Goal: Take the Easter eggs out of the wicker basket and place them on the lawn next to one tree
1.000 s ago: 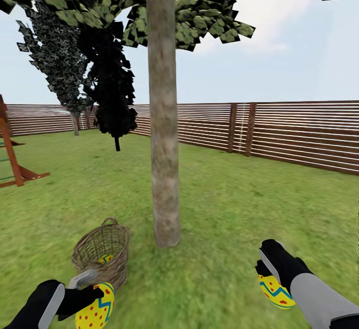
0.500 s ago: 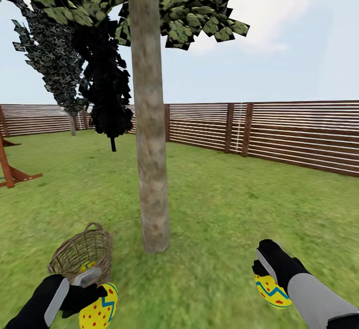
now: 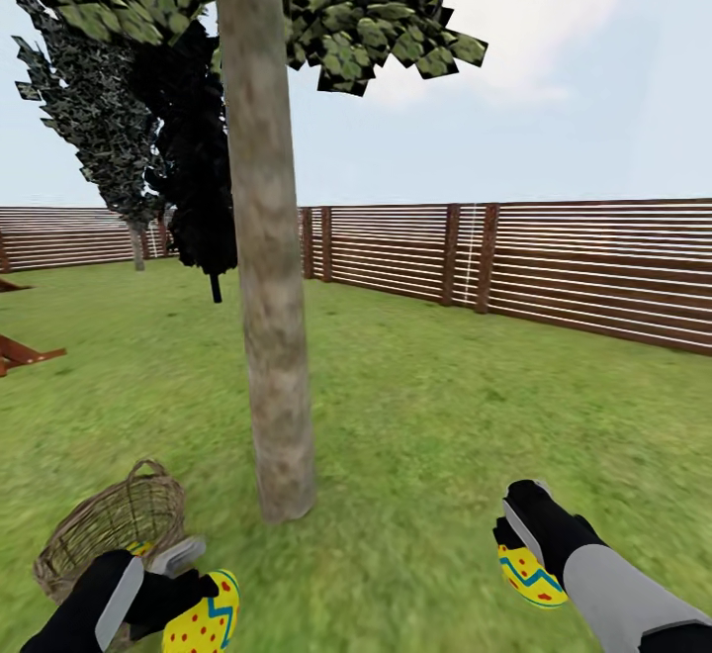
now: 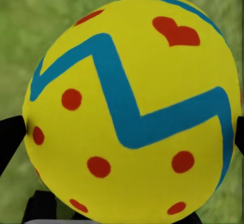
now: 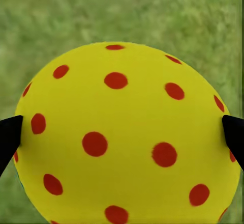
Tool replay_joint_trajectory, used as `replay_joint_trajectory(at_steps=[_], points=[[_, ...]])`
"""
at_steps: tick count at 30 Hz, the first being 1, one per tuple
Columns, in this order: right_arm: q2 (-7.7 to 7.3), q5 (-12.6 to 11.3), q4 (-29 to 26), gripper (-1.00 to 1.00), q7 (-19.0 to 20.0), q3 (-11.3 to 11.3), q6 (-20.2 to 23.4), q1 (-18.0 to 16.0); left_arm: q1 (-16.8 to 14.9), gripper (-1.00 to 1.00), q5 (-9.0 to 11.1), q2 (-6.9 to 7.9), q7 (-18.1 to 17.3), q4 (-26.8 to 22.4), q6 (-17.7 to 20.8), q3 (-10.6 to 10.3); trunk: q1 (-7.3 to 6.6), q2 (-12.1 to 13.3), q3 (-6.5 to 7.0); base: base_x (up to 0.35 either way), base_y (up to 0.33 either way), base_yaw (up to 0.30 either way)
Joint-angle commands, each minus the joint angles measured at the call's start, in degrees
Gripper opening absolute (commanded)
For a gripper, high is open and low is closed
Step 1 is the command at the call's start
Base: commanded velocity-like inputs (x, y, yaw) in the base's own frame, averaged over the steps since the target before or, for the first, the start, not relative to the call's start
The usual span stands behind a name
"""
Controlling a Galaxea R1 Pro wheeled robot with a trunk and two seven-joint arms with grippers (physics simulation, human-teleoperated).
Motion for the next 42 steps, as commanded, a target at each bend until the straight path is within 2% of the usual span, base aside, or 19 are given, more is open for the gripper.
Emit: replay_joint_trajectory(at_steps=[1, 4, 6, 12, 17, 21, 29, 34, 42], points=[[-0.06, -0.47, -0.09, -1.00, -0.32, 0.39, 0.28, -0.03, -0.05, -1.00, -0.38, 0.01, -0.45, -0.10, 0.29, 0.18, 0.03, -0.03, -0.07, 0.279, -0.245, 0.000], [0.08, -0.47, 0.23, -1.00, -0.35, 0.46, 0.25, -0.03, -0.05, -1.00, -0.41, -0.03, -0.45, 0.10, 0.29, 0.18, 0.03, -0.03, -0.07, 0.279, -0.245, 0.000], [0.11, -0.41, 0.48, -1.00, -0.34, 0.48, 0.22, -0.03, -0.05, -1.00, -0.46, -0.77, -0.45, 0.21, 0.29, 0.12, 0.03, -0.03, -0.07, 0.280, -0.245, 0.000], [0.29, -0.38, 0.69, -1.00, -0.32, 0.48, 0.18, -0.03, -0.05, -1.00, -0.50, -1.55, -0.45, 0.37, 0.21, 0.16, 0.03, -0.03, -0.07, 0.281, -0.245, 0.000], [0.29, -0.38, 0.70, -1.00, -0.32, 0.48, 0.11, -0.03, -0.05, -1.00, -0.65, -1.96, -0.45, 2.37, 0.03, 0.10, 0.03, -0.03, -0.07, 0.285, -0.237, 0.000], [0.31, -0.38, 0.70, -1.00, -0.24, 0.50, 0.13, -0.03, -0.05, -1.00, -1.05, -3.95, -0.37, 2.65, -1.68, -0.07, 0.03, -0.03, -0.07, 0.285, -0.247, 0.000], [0.90, -0.35, 0.78, -1.00, -0.23, 0.57, 0.13, -0.03, -0.05, -1.00, -0.85, -3.66, -0.36, 2.66, -2.35, 0.17, 0.03, -0.03, -0.07, 0.285, -0.250, 0.000], [0.91, -0.30, 0.79, -1.00, -0.24, 0.57, 0.13, -0.03, -0.05, -1.00, -0.83, -2.82, -0.13, 2.67, -2.43, 0.35, 0.03, -0.03, -0.07, 0.285, -0.250, 0.017], [0.91, -0.30, 0.79, -1.00, -0.25, 0.56, -0.05, -0.03, -0.05, -1.00, -0.77, -2.95, -0.16, 2.78, -2.44, 0.39, 0.03, -0.03, -0.07, 0.285, -0.250, 0.061]])
